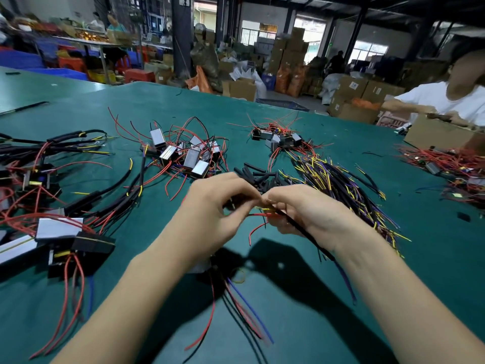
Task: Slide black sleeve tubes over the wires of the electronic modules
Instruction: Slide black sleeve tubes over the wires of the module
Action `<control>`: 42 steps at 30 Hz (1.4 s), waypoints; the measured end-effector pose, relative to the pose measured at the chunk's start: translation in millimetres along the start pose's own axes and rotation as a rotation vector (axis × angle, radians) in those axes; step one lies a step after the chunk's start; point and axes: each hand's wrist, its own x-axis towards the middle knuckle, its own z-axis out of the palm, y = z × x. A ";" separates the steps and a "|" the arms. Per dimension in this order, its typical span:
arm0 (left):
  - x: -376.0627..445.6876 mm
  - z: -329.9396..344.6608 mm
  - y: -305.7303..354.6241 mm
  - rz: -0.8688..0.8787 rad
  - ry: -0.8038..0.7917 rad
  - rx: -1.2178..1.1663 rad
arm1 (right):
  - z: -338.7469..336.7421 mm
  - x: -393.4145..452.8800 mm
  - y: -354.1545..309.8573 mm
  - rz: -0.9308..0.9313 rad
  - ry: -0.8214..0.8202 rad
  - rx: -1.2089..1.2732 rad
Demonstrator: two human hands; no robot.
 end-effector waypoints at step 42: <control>3.4 -14.7 -12.5 -0.635 0.012 -0.493 | 3.0 -9.8 -4.7 -0.767 0.110 -0.859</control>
